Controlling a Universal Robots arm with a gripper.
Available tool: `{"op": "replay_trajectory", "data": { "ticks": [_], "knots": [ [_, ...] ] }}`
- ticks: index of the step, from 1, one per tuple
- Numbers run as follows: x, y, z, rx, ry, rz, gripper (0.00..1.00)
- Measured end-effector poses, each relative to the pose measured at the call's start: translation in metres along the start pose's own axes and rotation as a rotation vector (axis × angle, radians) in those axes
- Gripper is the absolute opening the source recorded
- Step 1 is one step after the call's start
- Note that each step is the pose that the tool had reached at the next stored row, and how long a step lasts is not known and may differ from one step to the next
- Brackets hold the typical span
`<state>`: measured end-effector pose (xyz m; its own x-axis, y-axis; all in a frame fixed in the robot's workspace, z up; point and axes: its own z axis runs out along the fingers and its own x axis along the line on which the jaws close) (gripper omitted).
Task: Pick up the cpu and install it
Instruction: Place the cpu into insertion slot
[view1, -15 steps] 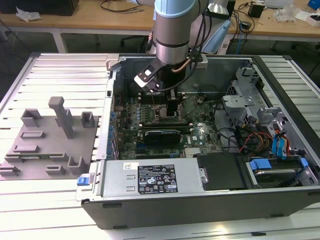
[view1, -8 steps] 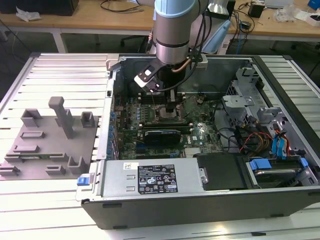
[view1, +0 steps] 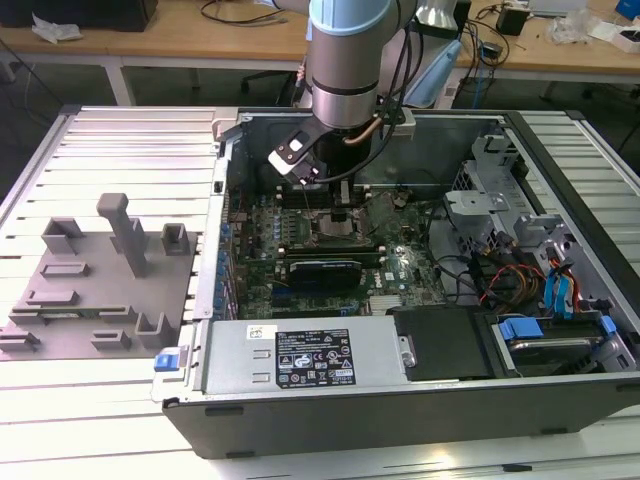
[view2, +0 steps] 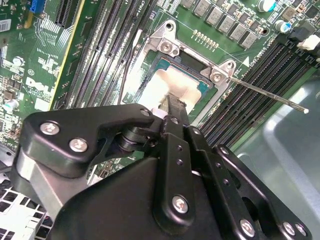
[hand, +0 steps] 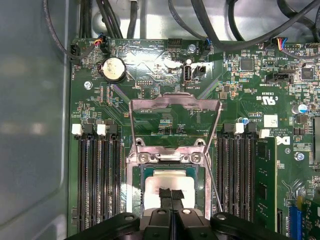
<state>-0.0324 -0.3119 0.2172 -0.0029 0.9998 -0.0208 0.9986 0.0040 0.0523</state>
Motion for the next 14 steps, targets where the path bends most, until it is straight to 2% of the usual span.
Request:
{"op": "replay_trajectory", "data": {
  "ticks": [3, 5, 8, 10, 14],
  "knots": [
    [-0.0002, 0.0, -0.0001, 0.0002, -0.0003, 0.0, 0.11],
    [-0.0003, 0.0, 0.0, 0.0001, -0.006, 0.0, 0.11],
    [-0.0002, -0.0001, 0.001, -0.0002, -0.0073, 0.0, 0.11],
    [-0.0002, -0.0002, 0.0027, 0.0, -0.0181, -0.001, 0.11],
    [-0.0001, -0.0003, 0.007, 0.0, -0.019, -0.001, 0.11]
  ]
}}
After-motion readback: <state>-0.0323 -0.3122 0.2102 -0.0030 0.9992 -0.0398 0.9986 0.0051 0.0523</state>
